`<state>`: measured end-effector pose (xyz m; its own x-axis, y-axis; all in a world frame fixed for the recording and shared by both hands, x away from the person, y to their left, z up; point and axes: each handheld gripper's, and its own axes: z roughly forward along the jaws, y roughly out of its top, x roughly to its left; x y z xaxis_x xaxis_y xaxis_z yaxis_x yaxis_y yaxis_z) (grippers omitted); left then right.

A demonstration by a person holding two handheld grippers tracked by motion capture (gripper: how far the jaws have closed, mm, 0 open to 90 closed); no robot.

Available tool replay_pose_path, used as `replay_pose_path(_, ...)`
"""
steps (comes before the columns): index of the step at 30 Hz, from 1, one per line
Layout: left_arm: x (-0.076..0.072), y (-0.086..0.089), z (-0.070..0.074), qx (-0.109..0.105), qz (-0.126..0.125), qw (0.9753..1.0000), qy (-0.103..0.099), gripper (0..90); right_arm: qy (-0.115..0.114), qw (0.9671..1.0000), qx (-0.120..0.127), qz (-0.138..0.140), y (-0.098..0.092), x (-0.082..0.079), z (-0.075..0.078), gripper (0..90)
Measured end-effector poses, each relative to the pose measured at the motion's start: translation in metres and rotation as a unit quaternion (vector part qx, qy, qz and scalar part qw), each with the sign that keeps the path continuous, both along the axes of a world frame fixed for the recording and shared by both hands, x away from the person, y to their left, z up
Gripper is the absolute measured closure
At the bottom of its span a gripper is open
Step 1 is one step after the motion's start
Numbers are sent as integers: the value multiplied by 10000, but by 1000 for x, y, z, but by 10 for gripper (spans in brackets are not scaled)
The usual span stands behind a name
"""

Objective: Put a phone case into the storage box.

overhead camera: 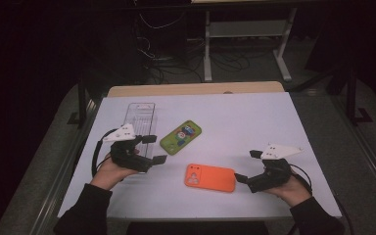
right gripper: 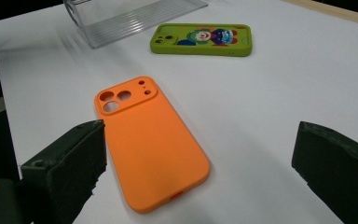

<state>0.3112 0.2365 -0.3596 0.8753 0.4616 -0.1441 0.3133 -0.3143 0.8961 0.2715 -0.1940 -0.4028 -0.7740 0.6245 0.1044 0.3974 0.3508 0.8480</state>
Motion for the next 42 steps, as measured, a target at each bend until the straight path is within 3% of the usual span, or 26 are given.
replay_pose_path(3,-9,13,-5,-77,101,9999,-14,110,2,10000,-2,3,0,0,0,24)
replay_pose_path(9,-21,27,-16,49,203,9997,-148,16,2,10000,25,23,-1,1,-2,24)
replay_pose_path(14,-28,31,-25,86,157,9998,-56,0,6,10000,48,40,-2,1,-2,24)
replay_pose_path(17,-31,31,-28,307,124,9994,-67,0,13,10000,59,36,-2,1,-2,24)
replay_pose_path(27,-28,31,-30,171,81,9998,11,0,94,9998,-50,143,3,8,1,29)
replay_pose_path(37,-28,30,-30,111,88,9999,44,0,141,9989,-209,399,25,28,10,29)
replay_pose_path(42,-26,31,-30,194,0,9998,-7,0,100,9981,-237,558,38,36,14,27)
